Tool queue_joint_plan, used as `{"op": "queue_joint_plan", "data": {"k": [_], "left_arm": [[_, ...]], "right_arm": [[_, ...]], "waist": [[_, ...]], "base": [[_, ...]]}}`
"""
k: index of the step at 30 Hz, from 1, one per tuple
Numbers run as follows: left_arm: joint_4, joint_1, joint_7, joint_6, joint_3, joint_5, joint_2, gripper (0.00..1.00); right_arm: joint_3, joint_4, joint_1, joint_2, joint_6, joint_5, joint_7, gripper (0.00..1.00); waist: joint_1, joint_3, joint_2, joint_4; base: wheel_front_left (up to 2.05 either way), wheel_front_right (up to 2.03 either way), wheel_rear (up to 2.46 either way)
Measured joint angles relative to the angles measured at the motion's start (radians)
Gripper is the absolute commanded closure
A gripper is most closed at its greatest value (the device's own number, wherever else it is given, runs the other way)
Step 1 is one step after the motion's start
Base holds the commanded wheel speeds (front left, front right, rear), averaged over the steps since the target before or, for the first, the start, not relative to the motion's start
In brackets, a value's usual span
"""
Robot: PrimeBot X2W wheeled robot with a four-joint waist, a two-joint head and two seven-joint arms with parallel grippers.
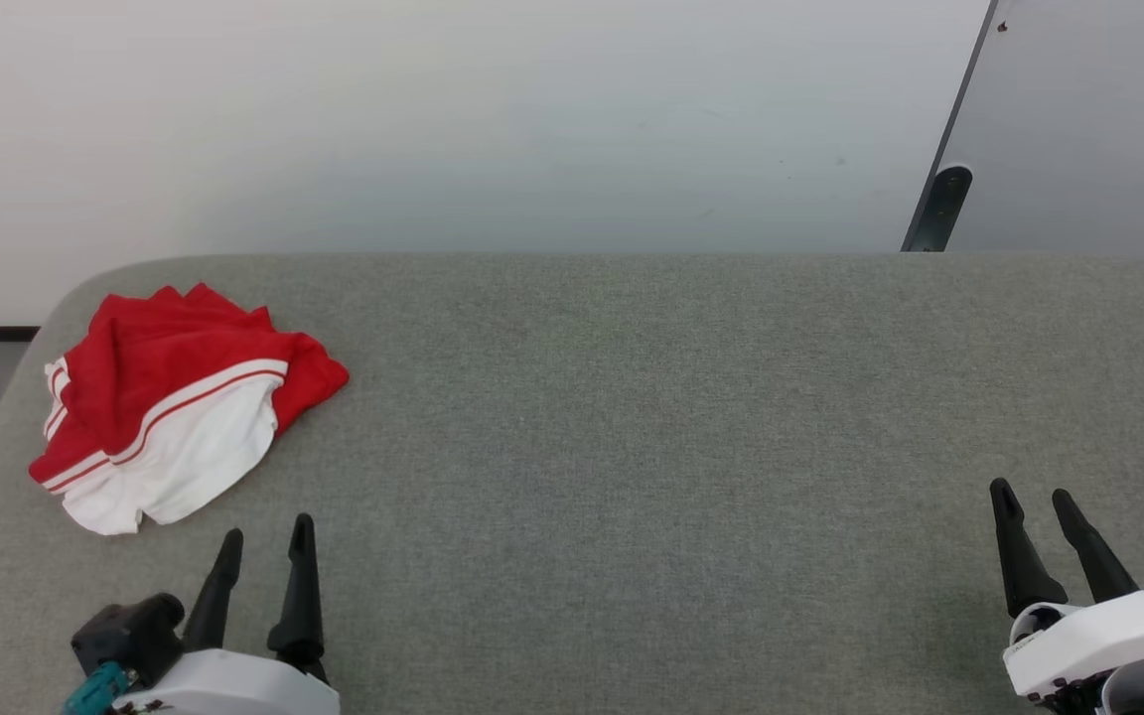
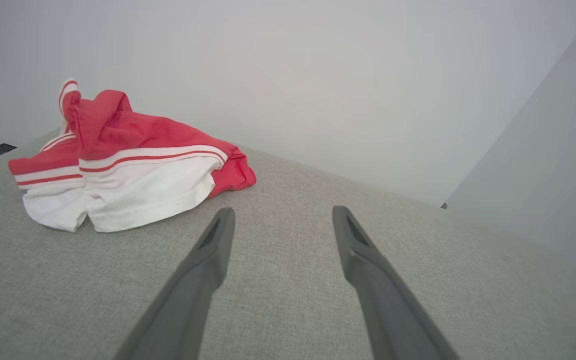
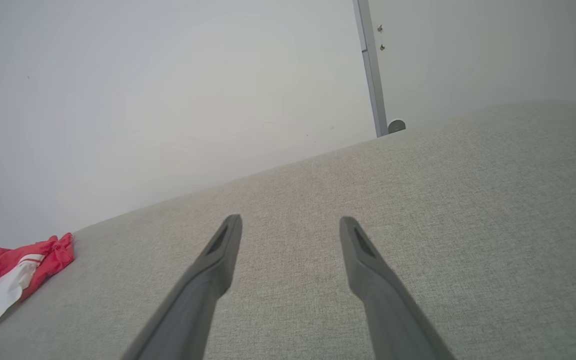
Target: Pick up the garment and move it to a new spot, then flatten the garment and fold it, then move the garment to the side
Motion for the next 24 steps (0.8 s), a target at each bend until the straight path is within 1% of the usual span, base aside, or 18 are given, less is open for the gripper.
{"op": "queue_joint_plan", "data": {"k": [24], "left_arm": [[0.009, 0.007, -0.053, -0.003, -0.005, 0.200, 0.010, 0.00]], "right_arm": [[-0.013, 0.003, 0.000, -0.011, 0.000, -0.189, -0.047, 0.00]], "waist": [[0.0000, -0.005, 0.0000, -0.005]], "base": [[0.00, 0.00, 0.00]]}}
